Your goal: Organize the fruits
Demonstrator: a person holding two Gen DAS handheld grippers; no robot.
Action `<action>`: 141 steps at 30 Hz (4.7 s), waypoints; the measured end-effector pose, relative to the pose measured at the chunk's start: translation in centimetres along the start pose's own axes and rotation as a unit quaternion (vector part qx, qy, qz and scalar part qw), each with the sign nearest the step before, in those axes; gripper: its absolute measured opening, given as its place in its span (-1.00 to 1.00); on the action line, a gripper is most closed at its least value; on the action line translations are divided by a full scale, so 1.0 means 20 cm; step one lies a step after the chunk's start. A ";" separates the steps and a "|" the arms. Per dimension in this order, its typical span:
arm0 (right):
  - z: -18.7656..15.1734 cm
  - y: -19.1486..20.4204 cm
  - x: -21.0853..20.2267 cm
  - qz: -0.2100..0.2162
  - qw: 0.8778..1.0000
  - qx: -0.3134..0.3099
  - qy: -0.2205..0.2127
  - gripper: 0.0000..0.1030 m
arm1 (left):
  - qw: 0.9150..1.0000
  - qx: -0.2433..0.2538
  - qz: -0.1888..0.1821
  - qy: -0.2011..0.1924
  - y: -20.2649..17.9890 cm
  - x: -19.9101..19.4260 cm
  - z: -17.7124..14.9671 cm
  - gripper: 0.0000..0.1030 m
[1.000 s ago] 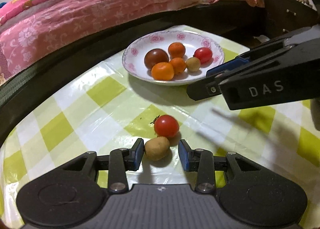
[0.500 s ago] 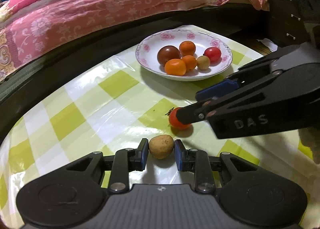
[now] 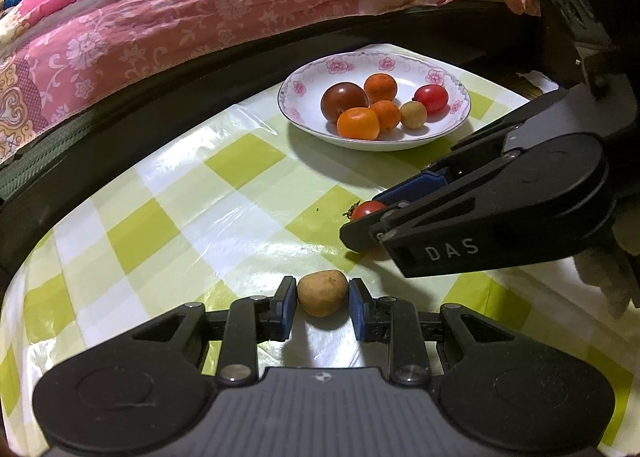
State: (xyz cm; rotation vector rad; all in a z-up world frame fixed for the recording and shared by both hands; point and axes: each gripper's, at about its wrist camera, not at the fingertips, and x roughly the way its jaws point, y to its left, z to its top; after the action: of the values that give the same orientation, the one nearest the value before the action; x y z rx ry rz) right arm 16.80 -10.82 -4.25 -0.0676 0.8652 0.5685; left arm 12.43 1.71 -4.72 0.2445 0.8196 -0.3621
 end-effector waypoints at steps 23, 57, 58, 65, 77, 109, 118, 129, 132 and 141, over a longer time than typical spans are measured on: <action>-0.08 -0.07 -0.16 -0.060 0.998 0.007 0.014 -0.57 | 1.000 0.001 0.016 0.020 -0.05 0.03 0.05 -0.31; -0.12 -0.05 -0.21 -0.073 0.997 0.010 0.005 -0.56 | 1.000 -0.009 0.015 0.007 -0.10 0.01 0.09 -0.31; -0.11 -0.06 -0.22 -0.074 0.997 0.012 0.001 -0.56 | 1.000 -0.010 0.015 0.004 -0.10 0.01 0.11 -0.31; -0.04 -0.11 -0.27 -0.082 0.996 0.031 -0.027 -0.56 | 1.000 -0.015 0.013 -0.020 -0.11 0.01 0.25 -0.31; 0.17 -0.33 -0.27 -0.116 0.988 0.065 -0.075 -0.54 | 0.998 -0.004 0.031 -0.061 -0.10 0.16 0.60 -0.31; 0.28 -0.62 -0.01 -0.111 0.984 0.099 -0.095 -0.42 | 0.998 0.008 0.023 -0.057 -0.03 0.49 0.77 -0.29; 0.28 -0.61 -0.03 -0.112 0.982 0.104 -0.111 -0.33 | 0.998 -0.005 0.022 -0.065 -0.01 0.44 0.76 -0.22; 0.28 -0.53 -0.17 -0.131 0.976 0.118 -0.126 -0.32 | 0.995 -0.034 0.030 -0.084 0.00 0.24 0.72 0.05; 0.26 -0.50 -0.22 -0.140 0.975 0.118 -0.124 -0.32 | 0.994 -0.045 0.039 -0.090 0.00 0.19 0.68 0.19; 0.13 -0.37 -0.38 -0.152 0.973 0.128 -0.119 -0.24 | 0.991 -0.064 0.054 -0.101 -0.05 0.02 0.55 0.72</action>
State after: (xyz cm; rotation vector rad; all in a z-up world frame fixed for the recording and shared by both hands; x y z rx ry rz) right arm 18.49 -19.70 1.76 0.1010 0.6707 0.1696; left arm 19.66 -3.13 2.12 0.1292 0.6251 -0.2282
